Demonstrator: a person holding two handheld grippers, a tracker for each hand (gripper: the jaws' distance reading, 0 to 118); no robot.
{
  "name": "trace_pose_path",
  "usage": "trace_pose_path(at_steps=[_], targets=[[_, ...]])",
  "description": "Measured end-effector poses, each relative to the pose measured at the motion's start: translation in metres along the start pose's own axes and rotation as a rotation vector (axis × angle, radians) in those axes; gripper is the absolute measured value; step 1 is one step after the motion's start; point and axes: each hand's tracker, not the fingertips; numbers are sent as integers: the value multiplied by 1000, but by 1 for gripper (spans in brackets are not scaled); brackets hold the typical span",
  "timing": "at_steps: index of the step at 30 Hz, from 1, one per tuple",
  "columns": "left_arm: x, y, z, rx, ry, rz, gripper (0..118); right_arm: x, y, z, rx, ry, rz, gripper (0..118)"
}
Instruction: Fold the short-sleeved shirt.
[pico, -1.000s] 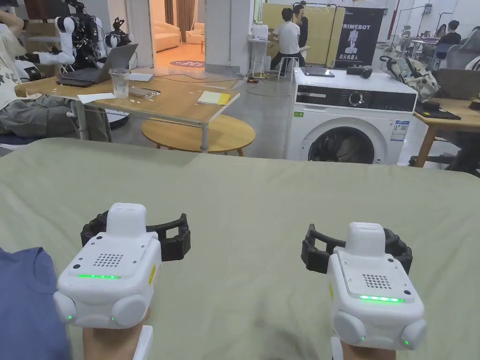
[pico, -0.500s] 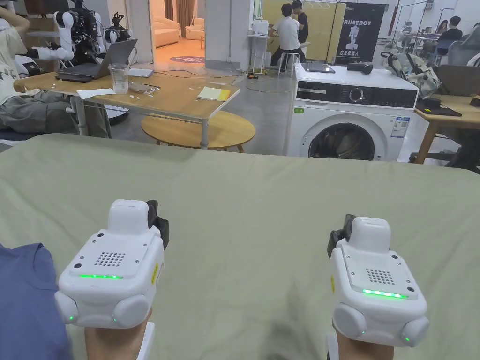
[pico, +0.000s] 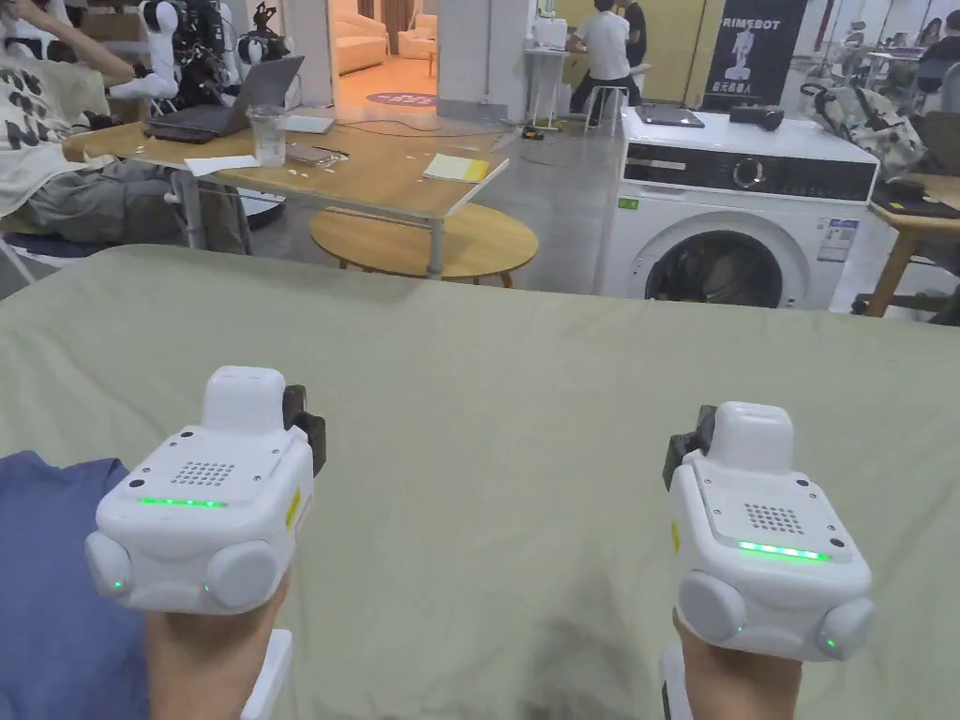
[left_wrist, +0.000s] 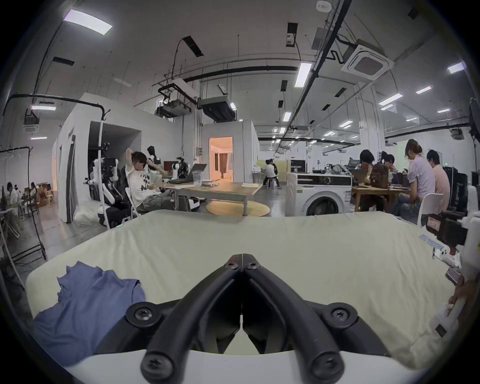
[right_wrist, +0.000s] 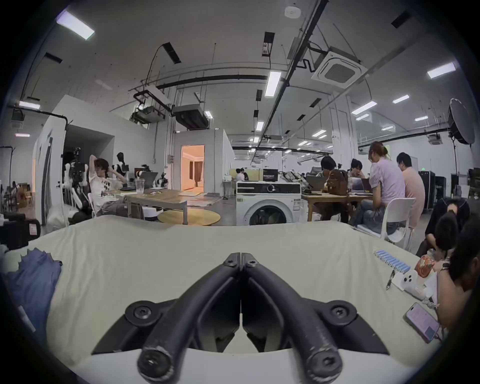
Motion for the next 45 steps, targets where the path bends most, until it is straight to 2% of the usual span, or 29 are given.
trace_pose_path(at_steps=[3,13,21,22,23,24,25,26,29,32,35,38,40,42,45], targets=[[-32,7,12,-55,11,41,0,-29,4,-2,-12,40,-8,0],[-157,4,48,-340,193,109,0,-144,-6,10,-43,277,53,0],[-235,-18,48,-611,218,262,0,-186,-22,20,-86,369,105,0],[-242,-22,45,-648,205,272,8,-188,-24,20,-90,375,112,0],[-247,-26,40,-669,182,278,30,-190,-25,21,-91,377,118,0],[-252,-29,35,-681,170,267,67,-191,-27,21,-92,379,125,0],[-254,-35,29,-721,170,265,72,-192,-28,21,-95,380,133,0],[-256,-39,23,-755,190,258,69,-192,-29,21,-99,382,138,0],[-271,-57,-3,-785,208,277,75,-190,-31,20,-105,378,143,0],[-276,-76,-23,-844,203,318,75,-187,-33,19,-112,372,151,0],[-274,-106,-42,-941,207,292,75,-183,-36,18,-116,363,166,0],[-254,-109,-32,-843,232,146,72,-179,-37,16,-123,356,174,0],[-246,-108,-30,-830,201,109,45,-177,-37,16,-122,349,174,0],[-243,-109,-24,-794,229,83,0,-177,-38,15,-124,348,172,0],[-254,-117,-20,-761,210,165,0,-177,-39,14,-136,354,175,0]])
